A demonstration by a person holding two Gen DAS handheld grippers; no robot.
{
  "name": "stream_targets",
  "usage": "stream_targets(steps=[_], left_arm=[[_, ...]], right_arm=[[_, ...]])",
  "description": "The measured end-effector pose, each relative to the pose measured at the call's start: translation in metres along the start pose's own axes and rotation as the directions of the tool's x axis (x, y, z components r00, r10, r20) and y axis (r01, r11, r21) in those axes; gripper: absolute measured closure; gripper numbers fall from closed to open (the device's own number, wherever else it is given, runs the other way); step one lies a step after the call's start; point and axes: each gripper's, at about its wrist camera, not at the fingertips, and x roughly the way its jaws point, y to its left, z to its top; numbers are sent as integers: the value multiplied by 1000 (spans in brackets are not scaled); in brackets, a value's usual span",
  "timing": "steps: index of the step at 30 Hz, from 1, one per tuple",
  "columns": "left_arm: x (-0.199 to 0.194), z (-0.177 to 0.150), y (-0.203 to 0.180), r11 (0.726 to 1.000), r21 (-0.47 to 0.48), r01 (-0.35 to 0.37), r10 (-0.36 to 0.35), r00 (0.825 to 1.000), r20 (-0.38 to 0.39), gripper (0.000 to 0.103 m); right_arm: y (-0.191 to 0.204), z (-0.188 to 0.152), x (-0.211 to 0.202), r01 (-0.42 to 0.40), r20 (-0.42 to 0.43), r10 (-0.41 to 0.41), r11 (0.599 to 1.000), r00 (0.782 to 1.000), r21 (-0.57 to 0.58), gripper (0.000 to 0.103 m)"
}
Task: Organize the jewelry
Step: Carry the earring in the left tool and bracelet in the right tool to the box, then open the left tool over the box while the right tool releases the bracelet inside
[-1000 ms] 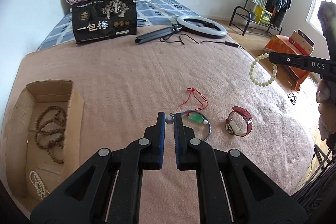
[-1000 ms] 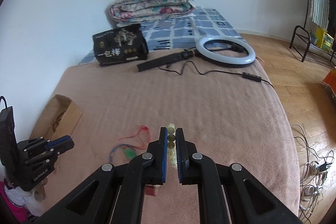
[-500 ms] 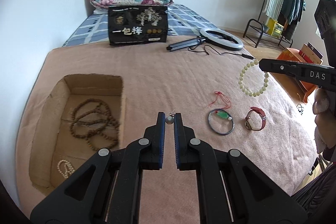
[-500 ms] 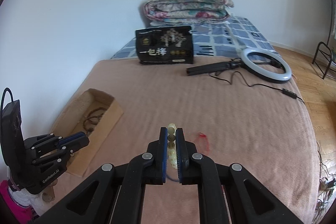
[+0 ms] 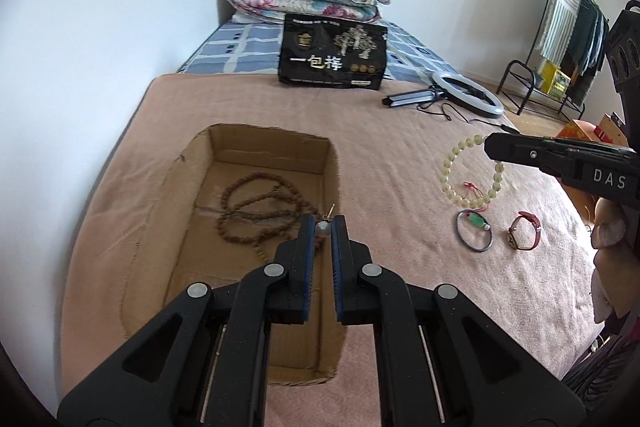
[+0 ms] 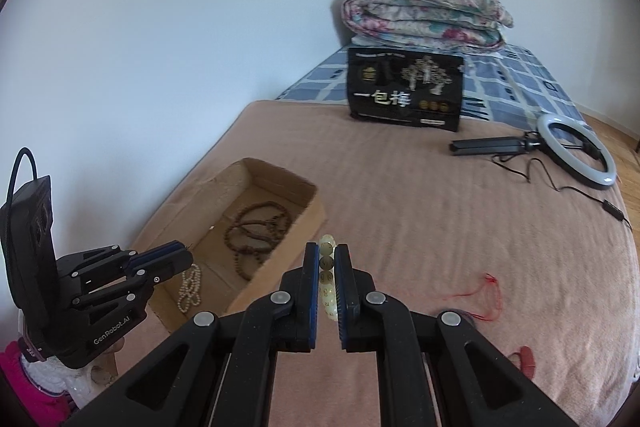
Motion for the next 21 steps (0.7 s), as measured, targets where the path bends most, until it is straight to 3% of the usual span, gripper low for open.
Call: stream_targets(steps=[21], left_arm=[[4, -7, 75, 989, -113, -99, 96, 995, -34, 97]], right_arm=[[77, -4, 54, -128, -70, 123, 989, 990, -68, 98]])
